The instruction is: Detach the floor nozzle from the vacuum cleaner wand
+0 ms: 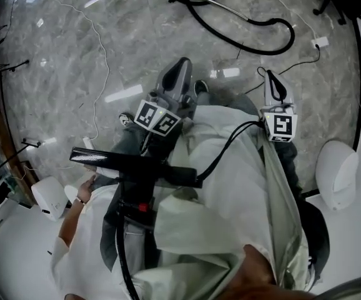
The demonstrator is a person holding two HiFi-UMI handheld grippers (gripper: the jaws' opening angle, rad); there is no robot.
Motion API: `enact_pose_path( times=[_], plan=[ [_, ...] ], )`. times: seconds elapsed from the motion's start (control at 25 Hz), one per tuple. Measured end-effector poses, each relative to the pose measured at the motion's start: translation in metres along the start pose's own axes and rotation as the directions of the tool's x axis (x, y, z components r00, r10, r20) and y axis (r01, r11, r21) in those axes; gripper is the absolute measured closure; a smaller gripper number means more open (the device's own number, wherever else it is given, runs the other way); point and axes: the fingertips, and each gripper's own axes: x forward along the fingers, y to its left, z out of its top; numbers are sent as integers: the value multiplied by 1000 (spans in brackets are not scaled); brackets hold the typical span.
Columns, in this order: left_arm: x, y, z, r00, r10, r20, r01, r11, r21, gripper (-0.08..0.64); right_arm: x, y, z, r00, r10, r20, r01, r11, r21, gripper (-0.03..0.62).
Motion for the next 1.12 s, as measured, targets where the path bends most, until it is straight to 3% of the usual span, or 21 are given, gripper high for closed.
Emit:
enact_pose_path(
  times=[0.12, 0.28, 0.48, 0.6, 0.68, 0.88, 1.0, 1.12],
  plan=[
    [-2, 30, 20, 999, 34, 15, -34, 999, 16, 569, 26, 9, 10, 1000, 1, -8, -1, 998, -55, 592],
    [-6, 54, 32, 996, 86, 35, -87, 996, 14, 569, 61, 10, 16, 999, 13, -36, -14, 999, -32, 592],
    [-11, 88, 37, 979, 198, 57, -197, 980, -8, 569, 136, 16, 19, 988, 143, -57, -145, 988, -50, 592],
    [5, 110, 30, 971, 235, 42, -234, 972, -37, 569, 162, 2, 12, 984, 148, -103, -151, 988, -20, 592],
    [29, 126, 21, 961, 272, 55, -269, 961, -58, 569, 181, -21, 7, 979, 164, -118, -171, 984, -50, 592],
    [64, 153, 15, 937, 303, 172, -312, 950, 26, 574, 264, -22, -8, 947, 321, -20, -322, 940, -110, 592],
    [76, 128, 46, 932, 302, 203, -309, 951, 2, 575, 259, -36, 40, 942, 336, -8, -334, 931, -146, 592],
    [66, 128, 92, 920, 330, 212, -342, 939, 22, 575, 272, -18, 89, 927, 373, 25, -364, 916, -168, 592]
  ],
)
